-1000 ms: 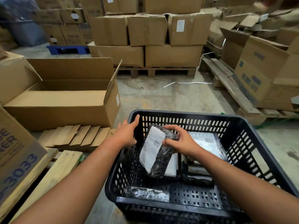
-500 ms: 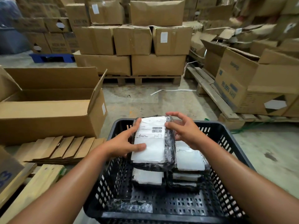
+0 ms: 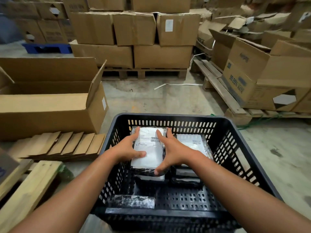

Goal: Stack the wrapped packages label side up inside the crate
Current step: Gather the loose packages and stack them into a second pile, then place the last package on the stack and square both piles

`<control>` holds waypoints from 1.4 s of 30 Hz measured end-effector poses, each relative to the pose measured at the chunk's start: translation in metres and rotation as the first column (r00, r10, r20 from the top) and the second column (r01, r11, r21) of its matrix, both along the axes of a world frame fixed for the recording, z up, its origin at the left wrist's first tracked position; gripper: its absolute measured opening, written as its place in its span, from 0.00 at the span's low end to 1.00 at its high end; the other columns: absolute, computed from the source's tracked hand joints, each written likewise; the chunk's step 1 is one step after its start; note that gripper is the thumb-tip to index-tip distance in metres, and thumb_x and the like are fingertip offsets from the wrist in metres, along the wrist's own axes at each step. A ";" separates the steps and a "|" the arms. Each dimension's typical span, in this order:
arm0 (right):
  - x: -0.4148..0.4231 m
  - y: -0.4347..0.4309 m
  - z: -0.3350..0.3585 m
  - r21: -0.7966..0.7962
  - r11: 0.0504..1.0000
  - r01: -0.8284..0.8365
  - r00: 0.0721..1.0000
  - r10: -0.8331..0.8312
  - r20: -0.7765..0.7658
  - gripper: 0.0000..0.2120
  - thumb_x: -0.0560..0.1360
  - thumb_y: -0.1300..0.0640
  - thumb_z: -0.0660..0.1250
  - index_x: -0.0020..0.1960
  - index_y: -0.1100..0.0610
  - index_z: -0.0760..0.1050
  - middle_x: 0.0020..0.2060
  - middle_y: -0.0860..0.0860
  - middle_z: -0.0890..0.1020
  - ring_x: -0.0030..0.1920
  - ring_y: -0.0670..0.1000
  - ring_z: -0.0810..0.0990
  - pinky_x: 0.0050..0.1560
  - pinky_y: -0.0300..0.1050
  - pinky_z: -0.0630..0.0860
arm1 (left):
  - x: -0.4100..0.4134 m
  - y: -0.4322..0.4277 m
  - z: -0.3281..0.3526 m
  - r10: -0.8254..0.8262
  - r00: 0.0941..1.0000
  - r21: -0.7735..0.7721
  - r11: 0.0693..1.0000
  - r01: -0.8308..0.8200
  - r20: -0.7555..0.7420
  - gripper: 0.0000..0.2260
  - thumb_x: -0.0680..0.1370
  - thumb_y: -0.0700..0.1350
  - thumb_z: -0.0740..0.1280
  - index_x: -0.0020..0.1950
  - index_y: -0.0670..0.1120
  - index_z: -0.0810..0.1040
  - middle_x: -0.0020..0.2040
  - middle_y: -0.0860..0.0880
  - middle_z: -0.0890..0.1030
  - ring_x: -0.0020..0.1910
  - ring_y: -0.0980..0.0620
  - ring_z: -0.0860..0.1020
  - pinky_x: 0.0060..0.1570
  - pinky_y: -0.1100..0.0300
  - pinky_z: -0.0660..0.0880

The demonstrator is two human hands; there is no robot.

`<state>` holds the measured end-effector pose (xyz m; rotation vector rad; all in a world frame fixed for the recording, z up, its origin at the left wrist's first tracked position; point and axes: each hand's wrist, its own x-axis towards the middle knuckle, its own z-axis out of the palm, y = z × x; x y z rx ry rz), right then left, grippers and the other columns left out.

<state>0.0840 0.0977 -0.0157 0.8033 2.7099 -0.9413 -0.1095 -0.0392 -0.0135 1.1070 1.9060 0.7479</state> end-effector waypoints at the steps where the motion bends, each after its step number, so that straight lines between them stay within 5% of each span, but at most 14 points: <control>1: -0.001 0.001 -0.004 0.009 1.000 0.003 1.000 -0.003 0.005 0.79 0.55 0.36 0.87 0.84 0.48 0.32 0.80 0.59 0.26 0.83 0.62 0.40 0.80 0.50 0.47 | 0.003 0.004 -0.005 0.004 1.000 0.001 1.000 -0.004 -0.021 0.52 0.74 0.42 0.78 0.83 0.54 0.43 0.69 0.56 0.72 0.54 0.61 0.77 0.41 0.76 0.73; 7: -0.014 0.005 -0.018 0.116 0.991 -0.065 0.992 0.051 0.115 0.75 0.61 0.43 0.86 0.84 0.51 0.31 0.79 0.62 0.26 0.82 0.67 0.53 0.79 0.52 0.61 | 0.016 0.021 -0.043 0.071 0.988 -0.056 0.995 -0.080 -0.139 0.50 0.75 0.42 0.76 0.82 0.50 0.41 0.69 0.44 0.75 0.60 0.47 0.78 0.59 0.54 0.77; 11: -0.029 -0.002 -0.027 0.153 0.983 -0.099 0.971 0.061 0.232 0.74 0.64 0.47 0.85 0.83 0.56 0.28 0.77 0.64 0.23 0.81 0.70 0.56 0.75 0.58 0.70 | 0.009 0.023 -0.061 0.053 0.991 -0.104 0.992 -0.066 -0.121 0.53 0.72 0.43 0.79 0.83 0.49 0.43 0.74 0.44 0.72 0.65 0.46 0.75 0.64 0.55 0.74; 15: -0.033 -0.011 -0.034 0.216 0.965 -0.148 0.942 0.071 0.329 0.70 0.67 0.48 0.84 0.82 0.64 0.31 0.78 0.66 0.26 0.82 0.71 0.42 0.77 0.60 0.67 | 0.006 0.020 -0.066 -0.131 0.986 -0.260 0.960 0.100 -0.105 0.71 0.60 0.50 0.86 0.80 0.54 0.32 0.80 0.41 0.54 0.77 0.39 0.59 0.75 0.44 0.62; 19: -0.034 -0.013 -0.025 0.212 0.954 -0.212 0.901 0.106 0.420 0.75 0.63 0.45 0.86 0.81 0.66 0.30 0.78 0.65 0.27 0.81 0.71 0.40 0.78 0.62 0.64 | 0.007 0.019 -0.070 -0.253 0.952 -0.362 0.915 0.178 -0.173 0.77 0.56 0.52 0.87 0.75 0.54 0.22 0.80 0.44 0.31 0.81 0.42 0.42 0.79 0.44 0.51; 28: -0.035 -0.014 -0.013 0.191 0.956 -0.223 0.887 0.118 0.446 0.66 0.70 0.50 0.83 0.82 0.67 0.34 0.79 0.64 0.29 0.81 0.70 0.40 0.79 0.58 0.63 | 0.007 0.022 -0.072 -0.196 0.948 -0.297 0.948 0.118 -0.249 0.73 0.55 0.50 0.88 0.82 0.49 0.35 0.82 0.42 0.51 0.80 0.42 0.54 0.77 0.47 0.58; 34: -0.031 -0.017 -0.029 0.261 0.935 -0.241 0.904 0.118 0.411 0.63 0.64 0.49 0.86 0.83 0.67 0.50 0.82 0.63 0.37 0.81 0.71 0.53 0.74 0.59 0.71 | 0.015 0.021 -0.069 -0.172 0.947 -0.297 0.951 0.087 -0.272 0.73 0.56 0.47 0.87 0.82 0.51 0.34 0.82 0.42 0.51 0.78 0.41 0.58 0.76 0.49 0.60; 38: -0.023 -0.011 -0.037 0.272 0.940 -0.203 0.944 0.115 0.308 0.61 0.59 0.47 0.88 0.82 0.62 0.60 0.84 0.61 0.52 0.78 0.64 0.65 0.76 0.55 0.69 | 0.019 0.017 -0.066 -0.211 0.921 -0.299 0.948 0.111 -0.327 0.74 0.58 0.48 0.87 0.79 0.51 0.28 0.82 0.40 0.41 0.80 0.39 0.55 0.76 0.51 0.58; 42: -0.011 0.000 -0.035 0.157 0.980 -0.125 0.987 0.108 0.117 0.58 0.64 0.49 0.86 0.85 0.50 0.56 0.84 0.52 0.57 0.83 0.57 0.57 0.81 0.56 0.58 | 0.013 0.012 -0.045 -0.268 0.902 -0.309 0.937 0.162 -0.338 0.63 0.63 0.49 0.85 0.83 0.52 0.41 0.81 0.41 0.35 0.81 0.39 0.51 0.76 0.52 0.56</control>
